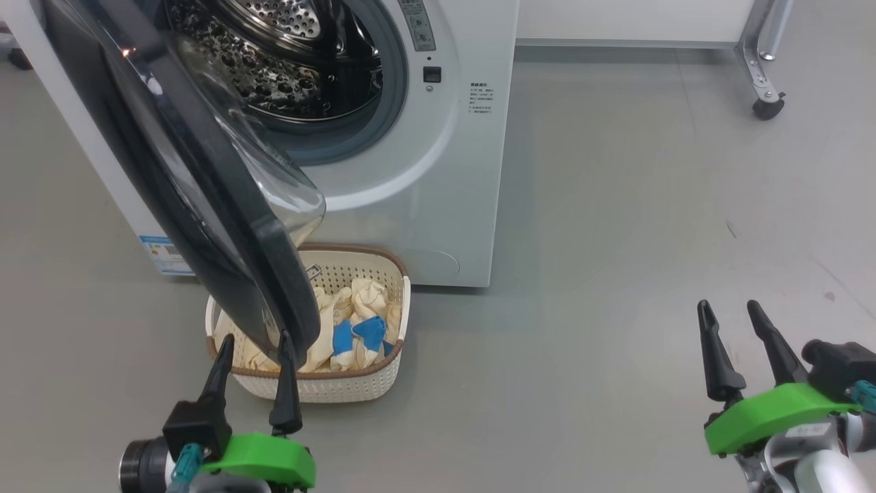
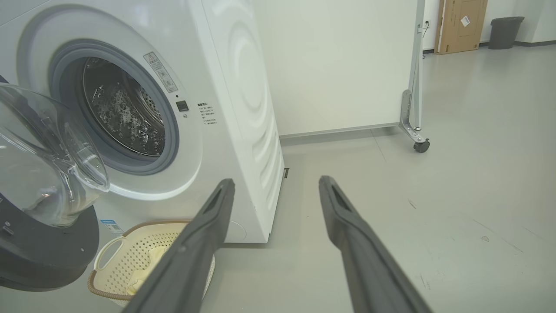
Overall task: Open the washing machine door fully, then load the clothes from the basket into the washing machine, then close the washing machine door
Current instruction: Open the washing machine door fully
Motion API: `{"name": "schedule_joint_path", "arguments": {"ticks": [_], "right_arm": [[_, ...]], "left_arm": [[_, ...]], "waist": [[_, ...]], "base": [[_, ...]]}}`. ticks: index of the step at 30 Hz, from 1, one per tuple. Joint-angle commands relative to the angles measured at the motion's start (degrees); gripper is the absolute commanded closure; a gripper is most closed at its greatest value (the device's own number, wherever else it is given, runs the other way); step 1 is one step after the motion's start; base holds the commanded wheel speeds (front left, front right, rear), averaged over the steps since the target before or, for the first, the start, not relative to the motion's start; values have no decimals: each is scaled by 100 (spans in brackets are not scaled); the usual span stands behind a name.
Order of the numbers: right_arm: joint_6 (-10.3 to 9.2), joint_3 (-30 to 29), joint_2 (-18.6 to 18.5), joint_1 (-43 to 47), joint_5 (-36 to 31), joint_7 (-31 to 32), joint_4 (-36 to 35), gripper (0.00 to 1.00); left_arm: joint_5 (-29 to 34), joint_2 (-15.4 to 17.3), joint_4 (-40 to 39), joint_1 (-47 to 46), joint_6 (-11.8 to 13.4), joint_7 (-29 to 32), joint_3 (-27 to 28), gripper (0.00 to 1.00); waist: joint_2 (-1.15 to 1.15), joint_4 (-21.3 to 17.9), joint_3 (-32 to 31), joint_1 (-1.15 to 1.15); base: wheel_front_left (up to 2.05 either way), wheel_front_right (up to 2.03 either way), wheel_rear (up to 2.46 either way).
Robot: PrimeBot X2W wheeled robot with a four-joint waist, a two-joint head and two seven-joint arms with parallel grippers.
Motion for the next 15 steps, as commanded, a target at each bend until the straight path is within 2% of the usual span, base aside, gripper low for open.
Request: {"name": "schedule_joint_path", "arguments": {"ticks": [1, 15], "right_arm": [[1, 65, -69, -112, -67, -10, -219, 0], [1, 100, -70, -83, -101, -43, -186, 0]], "left_arm": [[9, 66, -181, -209, -24, -63, 188, 0], [3, 66, -169, -183, -30, -63, 140, 0]], "waist": [[0, 0, 1, 0], [0, -13, -36, 0]], "base": [[0, 0, 0], [0, 0, 0]]}}
